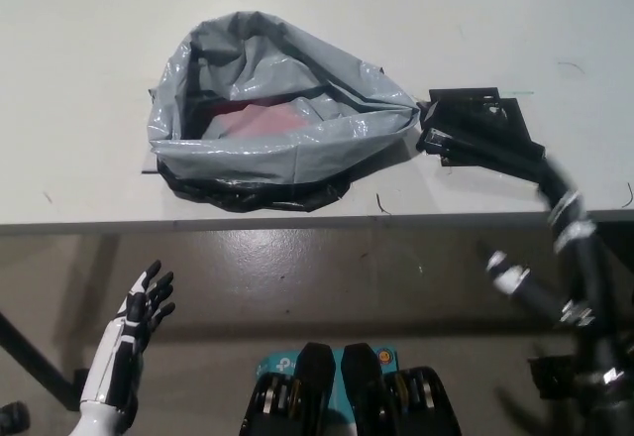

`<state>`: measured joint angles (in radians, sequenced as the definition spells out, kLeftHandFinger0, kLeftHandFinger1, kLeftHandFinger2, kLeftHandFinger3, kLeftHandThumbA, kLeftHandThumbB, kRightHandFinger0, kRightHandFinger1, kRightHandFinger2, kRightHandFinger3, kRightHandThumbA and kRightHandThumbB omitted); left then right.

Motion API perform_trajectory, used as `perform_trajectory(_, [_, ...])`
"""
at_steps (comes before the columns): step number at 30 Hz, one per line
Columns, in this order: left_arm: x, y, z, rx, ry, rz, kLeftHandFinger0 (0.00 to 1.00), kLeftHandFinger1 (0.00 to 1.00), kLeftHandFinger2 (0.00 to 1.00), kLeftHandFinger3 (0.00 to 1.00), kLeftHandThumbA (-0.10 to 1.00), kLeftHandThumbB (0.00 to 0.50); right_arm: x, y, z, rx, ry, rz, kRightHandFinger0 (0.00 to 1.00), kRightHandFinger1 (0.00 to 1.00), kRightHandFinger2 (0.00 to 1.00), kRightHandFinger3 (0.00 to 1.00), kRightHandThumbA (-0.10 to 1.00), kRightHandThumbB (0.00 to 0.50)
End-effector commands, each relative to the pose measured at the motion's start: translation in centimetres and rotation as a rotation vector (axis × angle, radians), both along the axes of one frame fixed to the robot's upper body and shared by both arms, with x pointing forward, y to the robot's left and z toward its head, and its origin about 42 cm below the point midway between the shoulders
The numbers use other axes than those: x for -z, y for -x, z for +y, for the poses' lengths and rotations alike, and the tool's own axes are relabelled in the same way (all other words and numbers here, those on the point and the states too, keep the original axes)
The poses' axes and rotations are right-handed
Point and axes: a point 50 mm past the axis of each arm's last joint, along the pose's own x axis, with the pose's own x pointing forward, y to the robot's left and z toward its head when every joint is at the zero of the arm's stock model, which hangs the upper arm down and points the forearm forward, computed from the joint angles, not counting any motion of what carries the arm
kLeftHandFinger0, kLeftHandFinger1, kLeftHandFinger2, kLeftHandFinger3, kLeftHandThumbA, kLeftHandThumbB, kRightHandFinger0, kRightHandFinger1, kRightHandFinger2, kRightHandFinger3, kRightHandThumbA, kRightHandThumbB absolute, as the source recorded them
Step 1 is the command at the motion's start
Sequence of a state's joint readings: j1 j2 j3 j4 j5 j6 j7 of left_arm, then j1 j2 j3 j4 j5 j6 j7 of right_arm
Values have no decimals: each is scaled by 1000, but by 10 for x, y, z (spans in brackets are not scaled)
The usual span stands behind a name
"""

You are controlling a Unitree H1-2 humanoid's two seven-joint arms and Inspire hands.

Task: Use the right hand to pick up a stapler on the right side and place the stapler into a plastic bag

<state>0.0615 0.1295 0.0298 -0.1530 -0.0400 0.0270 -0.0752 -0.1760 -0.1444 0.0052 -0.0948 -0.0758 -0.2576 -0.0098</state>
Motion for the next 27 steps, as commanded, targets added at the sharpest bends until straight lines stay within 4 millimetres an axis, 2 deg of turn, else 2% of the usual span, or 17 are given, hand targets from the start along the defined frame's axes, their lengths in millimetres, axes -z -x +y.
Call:
perform_trajectory(1, [-11,3,6,16,-16,-71,1000,1000,1000,1000,1000,24,-99,-41,-26,-91,232,-12,1000,1000,1000,1000,846,321])
perform_trajectory(2, [-11,2,6,14,-14,-70,1000,1000,1000,1000,1000,27,-113,-58,-29,-110,286,36,1000,1000,1000,1000,820,311])
perform_trajectory(5, [-11,6,5,13,-16,-70,1000,1000,1000,1000,1000,28,-136,-94,-29,-142,401,126,1000,1000,1000,1000,837,306])
perform_trajectory(6, [-10,9,6,12,-16,-65,1000,1000,1000,1000,1000,26,-136,-96,-29,-147,411,142,1000,1000,1000,1000,840,307])
perform_trajectory(7, [-10,9,6,11,-17,-65,1000,1000,1000,1000,1000,11,-139,-109,-27,-154,451,172,1000,1000,1000,1000,894,336])
perform_trajectory(8, [-11,8,6,13,-20,-69,1000,1000,1000,1000,1000,16,-148,-132,-24,-159,528,232,1000,1000,1000,1000,901,339])
perform_trajectory(10, [-10,10,7,18,-23,-66,1000,1000,1000,1000,1000,23,-149,-143,-21,-162,566,269,1000,1000,1000,1000,892,329])
perform_trajectory(12, [-9,11,5,14,-25,-58,1000,1000,1000,1000,1000,3,-149,-166,-17,-165,615,340,1000,1000,1000,1000,884,348])
perform_trajectory(14, [-11,10,4,19,-24,-58,1000,1000,1000,1000,1000,0,-151,-177,-14,-163,642,375,1000,1000,1000,1000,900,357])
perform_trajectory(16, [-13,8,5,18,-15,-58,1000,1000,1000,1000,1000,0,-155,-192,-8,-153,712,391,1000,1000,1000,1000,942,335])
perform_trajectory(20, [-12,11,4,22,-16,-61,1000,1000,1000,1000,1000,14,-147,-214,-3,-155,769,494,1000,1000,1000,1000,1000,408])
perform_trajectory(22, [-13,6,3,29,-19,-64,1000,1000,1000,1000,1000,13,-147,-221,-3,-156,781,518,1000,1000,1000,1000,1000,404])
perform_trajectory(25, [-11,8,2,44,-17,-47,1000,1000,1000,1000,1000,51,-133,-227,-2,-164,808,570,1000,1000,1000,1000,1000,400])
perform_trajectory(27, [-10,9,-2,50,-14,-44,1000,1000,1000,1000,1000,50,-125,-229,-4,-180,809,587,1000,1000,1000,1000,1000,374])
